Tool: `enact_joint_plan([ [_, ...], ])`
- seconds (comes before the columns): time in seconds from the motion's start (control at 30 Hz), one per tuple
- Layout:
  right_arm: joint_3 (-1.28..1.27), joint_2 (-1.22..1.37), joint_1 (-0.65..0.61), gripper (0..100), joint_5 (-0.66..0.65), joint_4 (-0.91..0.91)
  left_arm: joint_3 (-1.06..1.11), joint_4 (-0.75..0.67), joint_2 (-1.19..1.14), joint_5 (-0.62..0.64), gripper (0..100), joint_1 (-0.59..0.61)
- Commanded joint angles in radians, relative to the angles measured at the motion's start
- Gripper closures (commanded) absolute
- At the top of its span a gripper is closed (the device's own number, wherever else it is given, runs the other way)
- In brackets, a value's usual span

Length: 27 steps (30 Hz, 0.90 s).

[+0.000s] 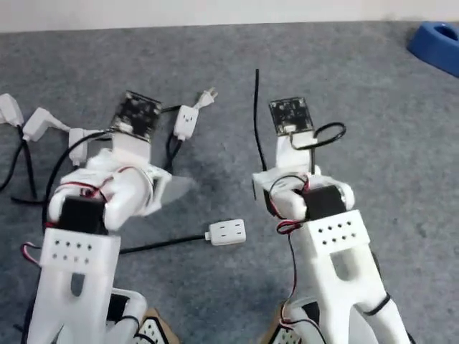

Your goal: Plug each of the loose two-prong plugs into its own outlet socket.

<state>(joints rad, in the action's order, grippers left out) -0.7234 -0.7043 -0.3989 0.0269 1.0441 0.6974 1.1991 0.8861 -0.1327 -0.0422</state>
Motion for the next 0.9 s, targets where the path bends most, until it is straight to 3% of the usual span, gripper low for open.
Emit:
enact_joint_plan([
  [0.0,-0.025,0.024,-0.008,99.2,0.020,-0.117,-0.035,0.098,0.093,0.011,64,-0.170],
  [0.23,-0.027,0.027,-0.008,99.2,0.095,-0.147,0.102,0.103,0.170,-0.028,64,-0.332],
  [0.47,-0.045,-0.114,-0.084,99.2,0.141,-0.128,0.194,-0.058,0.163,-0.025,64,-0.404],
  [0.87,-0.077,-0.191,-0.185,99.2,0.155,-0.067,0.300,-0.227,0.162,-0.025,64,-0.423],
])
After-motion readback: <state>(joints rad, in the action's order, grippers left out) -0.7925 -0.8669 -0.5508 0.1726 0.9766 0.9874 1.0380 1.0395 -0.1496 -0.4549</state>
